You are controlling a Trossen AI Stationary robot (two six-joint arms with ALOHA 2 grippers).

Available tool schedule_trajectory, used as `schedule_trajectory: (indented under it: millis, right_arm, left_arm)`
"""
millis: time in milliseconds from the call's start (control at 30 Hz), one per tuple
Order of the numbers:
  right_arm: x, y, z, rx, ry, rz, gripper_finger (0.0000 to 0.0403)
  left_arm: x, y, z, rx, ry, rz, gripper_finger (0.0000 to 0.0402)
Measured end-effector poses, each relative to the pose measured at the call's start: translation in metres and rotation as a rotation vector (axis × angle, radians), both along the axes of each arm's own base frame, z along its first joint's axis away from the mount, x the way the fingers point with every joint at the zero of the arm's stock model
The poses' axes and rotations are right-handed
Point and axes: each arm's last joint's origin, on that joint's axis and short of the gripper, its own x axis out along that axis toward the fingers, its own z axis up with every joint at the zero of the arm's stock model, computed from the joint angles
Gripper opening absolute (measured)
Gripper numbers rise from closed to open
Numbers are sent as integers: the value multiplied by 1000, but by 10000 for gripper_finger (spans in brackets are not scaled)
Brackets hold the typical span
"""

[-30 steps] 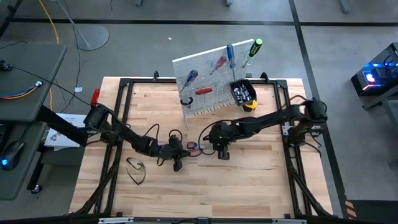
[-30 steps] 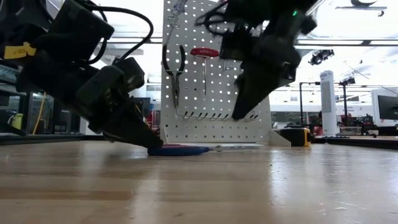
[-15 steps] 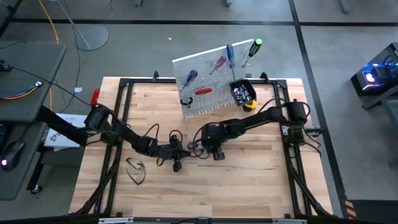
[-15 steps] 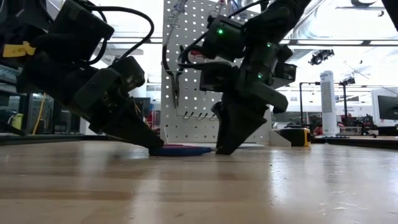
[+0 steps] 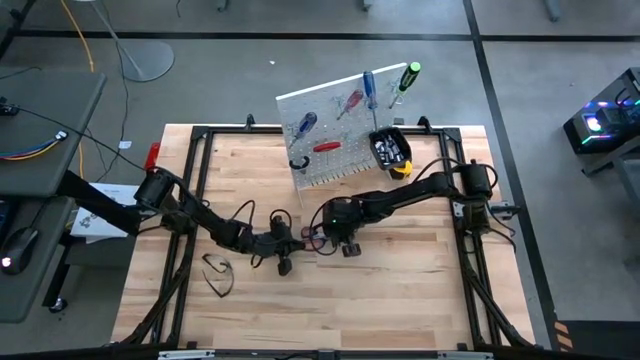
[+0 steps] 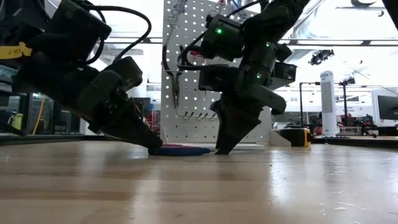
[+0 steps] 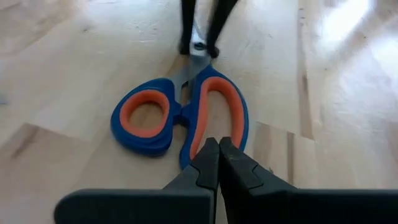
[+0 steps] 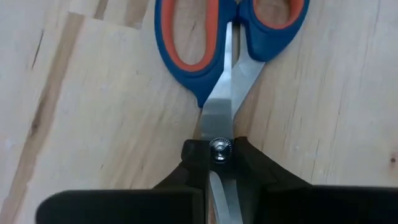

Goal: Hang tools onto peg board
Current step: Hang the blue scissors on the peg board

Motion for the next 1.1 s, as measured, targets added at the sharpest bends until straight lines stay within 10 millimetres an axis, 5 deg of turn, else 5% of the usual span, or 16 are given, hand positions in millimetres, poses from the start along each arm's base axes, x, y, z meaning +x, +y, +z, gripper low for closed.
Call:
schedule_trajectory:
  millis: [167,533,833,1100]
  right_arm:
    - [2,6,3,-1,10,-62,31]
    - [11,7,64,73,-28,-153,6]
    - [27,11,99,163,-75,-157,3]
    - [19,17,91,241,1,-105,1]
  left_arm:
    - [-3,3,19,23,-33,17,0]
    - [-12,8,87,78,-93,80,0]
    - [-18,11,85,113,-42,109,0]
    - [-13,3,67,112,41,-30,0]
